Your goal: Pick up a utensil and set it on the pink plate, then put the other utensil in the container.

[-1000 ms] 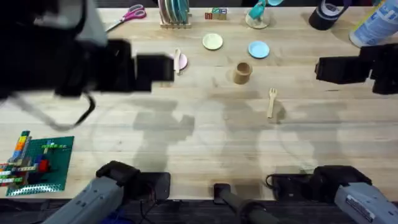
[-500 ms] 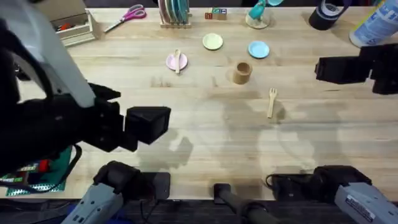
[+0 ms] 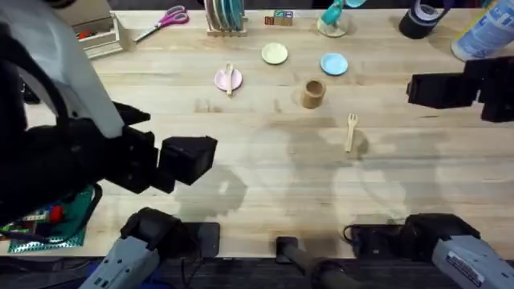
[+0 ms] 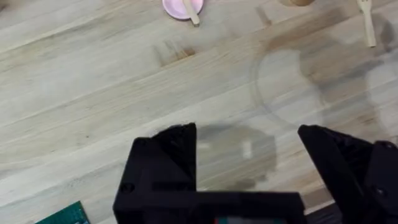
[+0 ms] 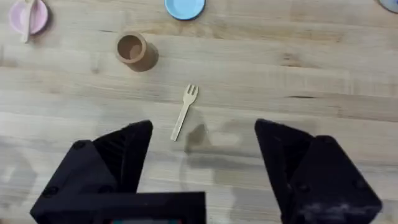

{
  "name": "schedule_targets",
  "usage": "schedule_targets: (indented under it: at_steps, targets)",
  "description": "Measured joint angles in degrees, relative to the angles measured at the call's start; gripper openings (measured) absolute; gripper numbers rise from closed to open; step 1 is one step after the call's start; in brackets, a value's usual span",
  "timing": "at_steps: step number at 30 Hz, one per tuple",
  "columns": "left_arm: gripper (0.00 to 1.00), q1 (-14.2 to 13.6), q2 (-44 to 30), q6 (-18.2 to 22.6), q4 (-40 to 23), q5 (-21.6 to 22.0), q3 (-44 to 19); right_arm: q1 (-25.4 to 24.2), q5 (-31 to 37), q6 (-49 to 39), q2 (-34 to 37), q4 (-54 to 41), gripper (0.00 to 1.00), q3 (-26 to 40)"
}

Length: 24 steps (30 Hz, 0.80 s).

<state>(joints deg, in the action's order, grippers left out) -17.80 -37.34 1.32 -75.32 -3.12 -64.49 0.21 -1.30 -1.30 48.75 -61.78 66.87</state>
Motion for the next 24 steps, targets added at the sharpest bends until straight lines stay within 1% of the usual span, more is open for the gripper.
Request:
schedule_targets:
  at_steps: [3, 8, 13, 18, 24]
  targets:
    - [0.995, 0.0, 0.0, 0.17, 0.65, 0.37, 0.0, 0.0, 0.0, 0.0, 0.0, 0.0, 0.998, 0.0]
    - [0.995, 0.0, 0.0, 2.35, 1.9, 0.62, 0.17, 0.0, 0.0, 0.0, 0.0, 0.0, 0.998, 0.0]
    - [0.996, 0.0, 0.0, 3.29, 6.0, 0.78, 3.19, 0.0, 0.0, 0.0, 0.0, -0.22, 0.998, 0.0]
    - [0.995, 0.0, -0.02, 3.65, 8.55, 0.75, 6.77, 0.0, 0.0, 0.71, 0.02, -2.72, 0.999, 0.0]
    - [0.996, 0.0, -0.11, 3.87, 10.06, 0.75, 7.34, 0.0, -0.02, 4.9, 0.1, -4.05, 0.998, 0.0]
